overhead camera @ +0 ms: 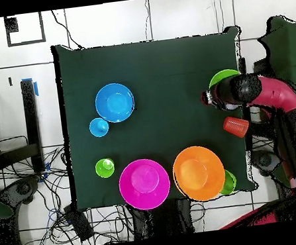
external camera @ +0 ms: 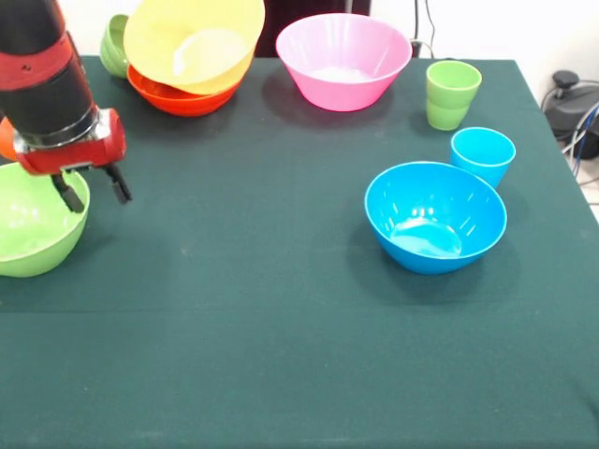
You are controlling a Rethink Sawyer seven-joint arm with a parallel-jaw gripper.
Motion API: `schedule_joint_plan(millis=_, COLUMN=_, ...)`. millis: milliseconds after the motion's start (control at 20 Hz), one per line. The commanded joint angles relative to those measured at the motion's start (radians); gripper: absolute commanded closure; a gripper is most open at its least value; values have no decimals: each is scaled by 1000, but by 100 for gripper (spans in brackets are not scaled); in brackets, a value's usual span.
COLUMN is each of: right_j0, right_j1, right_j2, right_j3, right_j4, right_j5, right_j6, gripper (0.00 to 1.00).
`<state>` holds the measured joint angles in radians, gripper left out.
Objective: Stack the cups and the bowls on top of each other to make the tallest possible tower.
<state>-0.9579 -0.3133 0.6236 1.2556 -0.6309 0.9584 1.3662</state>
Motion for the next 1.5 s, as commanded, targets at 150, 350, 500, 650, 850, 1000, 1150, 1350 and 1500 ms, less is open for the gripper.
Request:
schedule_joint_plan(millis=150, right_j0=23, right_j1=89, right_j2=42, right_j3=-60, right_j4=-53, right_j5=56, right_j6=-385, gripper=0)
schedule_joint_plan(millis=350, right_j0=35, right_j1=107, right_j2=30, right_j3=-59, right_j4=-77, right_j5=7, right_j6=-388, gripper=0)
schedule_joint_plan(millis=500, right_j0=46, right_j1=94, right_j2=17, right_j3=-36, right_j4=-104, right_j5=-46, right_j6=-360, gripper=0)
schedule_joint_plan(millis=650, right_j0=63, right_j1=83, right_j2=-3, right_j3=-37, right_j4=-111, right_j5=-51, right_j6=-298, gripper=0)
schedule_joint_plan(millis=850, right_j0=72, right_j1=77, right_j2=-10, right_j3=-35, right_j4=-116, right_j5=-53, right_j6=-273, gripper=100)
schedule_joint_plan(millis=1000, right_j0=81, right_j1=70, right_j2=-20, right_j3=-36, right_j4=-120, right_j5=-51, right_j6=-255, gripper=100)
schedule_joint_plan(millis=1150, right_j0=70, right_j1=58, right_j2=-15, right_j3=-15, right_j4=-113, right_j5=-63, right_j6=-253, gripper=100)
schedule_joint_plan(millis=1350, right_j0=47, right_j1=50, right_j2=-10, right_j3=5, right_j4=-105, right_j5=-76, right_j6=-260, gripper=100)
schedule_joint_plan(millis=1500, right_j0=53, right_j1=48, right_j2=-22, right_j3=-1, right_j4=-107, right_j5=-58, right_j6=-248, gripper=100)
